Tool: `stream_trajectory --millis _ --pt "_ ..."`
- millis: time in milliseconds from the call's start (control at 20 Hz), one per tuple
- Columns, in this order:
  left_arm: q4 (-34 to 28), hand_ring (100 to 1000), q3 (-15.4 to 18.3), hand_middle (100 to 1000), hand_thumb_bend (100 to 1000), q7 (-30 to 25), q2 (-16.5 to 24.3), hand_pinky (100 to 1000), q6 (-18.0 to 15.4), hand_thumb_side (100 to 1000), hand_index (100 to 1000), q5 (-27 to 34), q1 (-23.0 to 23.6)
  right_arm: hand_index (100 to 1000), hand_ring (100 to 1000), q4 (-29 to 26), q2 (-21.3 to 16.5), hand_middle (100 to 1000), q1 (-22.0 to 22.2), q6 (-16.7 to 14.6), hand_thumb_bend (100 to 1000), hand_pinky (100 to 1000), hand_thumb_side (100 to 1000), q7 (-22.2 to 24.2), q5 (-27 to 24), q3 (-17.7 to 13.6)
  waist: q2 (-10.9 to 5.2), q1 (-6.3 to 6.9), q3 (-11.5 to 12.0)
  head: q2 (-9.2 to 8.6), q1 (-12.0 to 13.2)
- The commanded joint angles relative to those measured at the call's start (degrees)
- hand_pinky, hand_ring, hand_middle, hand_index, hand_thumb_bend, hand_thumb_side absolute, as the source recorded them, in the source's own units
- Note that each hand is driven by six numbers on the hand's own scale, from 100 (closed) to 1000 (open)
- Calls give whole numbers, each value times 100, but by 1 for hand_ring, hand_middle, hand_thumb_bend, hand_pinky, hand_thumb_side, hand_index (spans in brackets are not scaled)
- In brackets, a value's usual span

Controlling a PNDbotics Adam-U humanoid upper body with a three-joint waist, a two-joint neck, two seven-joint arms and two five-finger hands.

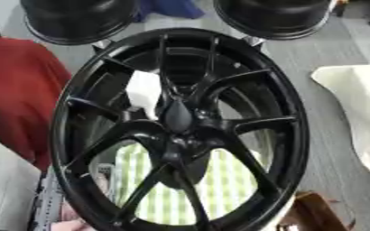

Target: Pull the pin out of the wheel hub.

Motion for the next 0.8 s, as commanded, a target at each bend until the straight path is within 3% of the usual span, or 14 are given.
stream_trajectory --millis 50,400,800 --pt "-49 797 -247 774 100 -718 319 884 23 459 868 -249 -313 565 615 -71 -171 555 17 23 251 536 309 15 75 10 -142 11 -8 4 -36" --pt "-49 828 -1116 790 100 -2270 132 883 -4 494 873 -765 -1345 563 614 -71 -208 554 83 42 252 535 309 46 122 58 -179 18 -10 -5 -64" --pt "-49 826 -1935 789 100 -2423 -279 900 276 554 878 -848 -2087 562 613 -71 -228 554 98 59 251 534 312 69 123 94 -199 28 17 -35 -74"
